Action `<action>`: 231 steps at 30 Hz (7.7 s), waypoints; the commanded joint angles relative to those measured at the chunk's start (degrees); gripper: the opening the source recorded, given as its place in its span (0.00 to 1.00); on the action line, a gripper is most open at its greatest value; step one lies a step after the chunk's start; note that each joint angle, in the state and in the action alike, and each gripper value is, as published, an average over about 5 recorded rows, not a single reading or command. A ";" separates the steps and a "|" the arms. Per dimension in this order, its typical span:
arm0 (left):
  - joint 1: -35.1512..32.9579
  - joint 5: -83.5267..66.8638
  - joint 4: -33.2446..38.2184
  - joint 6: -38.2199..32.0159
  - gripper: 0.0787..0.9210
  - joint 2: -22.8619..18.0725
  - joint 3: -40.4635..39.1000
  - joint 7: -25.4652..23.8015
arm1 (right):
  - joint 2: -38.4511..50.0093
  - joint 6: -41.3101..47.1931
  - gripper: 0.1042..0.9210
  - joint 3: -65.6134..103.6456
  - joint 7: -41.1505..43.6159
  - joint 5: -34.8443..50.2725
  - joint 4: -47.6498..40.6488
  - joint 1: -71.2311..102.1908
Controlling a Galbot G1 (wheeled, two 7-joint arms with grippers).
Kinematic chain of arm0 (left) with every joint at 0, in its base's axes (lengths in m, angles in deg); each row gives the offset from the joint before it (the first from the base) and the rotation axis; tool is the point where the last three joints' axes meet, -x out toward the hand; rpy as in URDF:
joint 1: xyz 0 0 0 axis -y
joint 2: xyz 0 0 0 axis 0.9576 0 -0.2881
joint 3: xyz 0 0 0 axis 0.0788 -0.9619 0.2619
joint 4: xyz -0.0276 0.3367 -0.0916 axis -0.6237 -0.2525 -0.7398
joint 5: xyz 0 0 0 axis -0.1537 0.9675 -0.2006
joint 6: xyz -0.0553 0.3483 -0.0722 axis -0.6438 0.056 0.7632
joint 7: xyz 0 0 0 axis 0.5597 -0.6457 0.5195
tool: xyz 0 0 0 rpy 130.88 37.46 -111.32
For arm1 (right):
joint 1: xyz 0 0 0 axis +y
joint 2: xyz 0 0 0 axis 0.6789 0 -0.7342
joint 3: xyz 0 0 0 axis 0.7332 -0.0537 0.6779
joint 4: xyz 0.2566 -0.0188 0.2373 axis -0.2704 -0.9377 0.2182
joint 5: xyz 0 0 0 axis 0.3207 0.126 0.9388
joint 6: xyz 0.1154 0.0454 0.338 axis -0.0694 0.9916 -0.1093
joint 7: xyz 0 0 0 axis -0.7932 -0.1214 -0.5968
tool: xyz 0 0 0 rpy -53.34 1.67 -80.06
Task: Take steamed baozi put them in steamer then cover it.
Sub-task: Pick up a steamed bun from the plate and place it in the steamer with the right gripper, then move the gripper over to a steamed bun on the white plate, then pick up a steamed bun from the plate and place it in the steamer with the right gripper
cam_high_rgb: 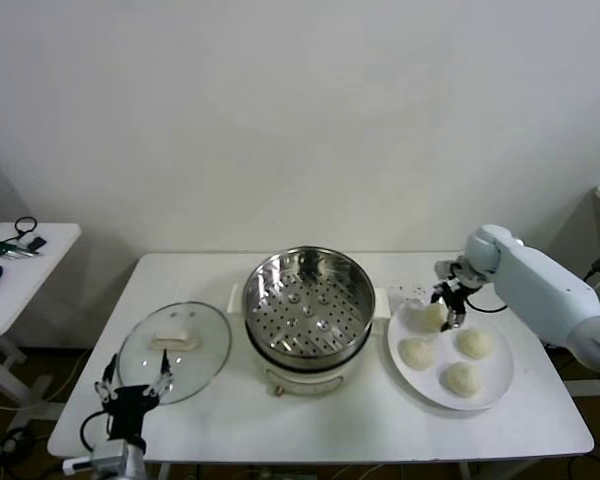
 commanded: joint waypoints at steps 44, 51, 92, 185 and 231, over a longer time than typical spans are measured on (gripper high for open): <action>-3.73 -0.46 0.45 -0.80 0.88 0.97 -0.43 0.51 | -26.92 -34.10 0.78 -16.20 -3.04 -21.17 14.25 -15.92; -3.85 -0.80 0.11 -0.70 0.88 0.89 -0.51 0.58 | -26.83 -33.74 0.78 -16.63 -3.29 -21.89 11.96 -13.68; -3.67 -2.24 1.56 0.88 0.88 1.14 -1.61 1.73 | 1.94 -7.91 0.88 -34.97 -12.44 18.35 29.00 -37.32; -7.29 -1.19 2.73 1.03 0.88 -0.21 -2.60 1.50 | 8.46 14.91 0.76 -31.18 -7.16 36.64 19.80 -30.78; -8.36 1.51 6.69 1.89 0.88 -1.53 -4.40 4.33 | -27.59 24.76 0.76 -43.79 -19.00 56.48 18.73 -30.94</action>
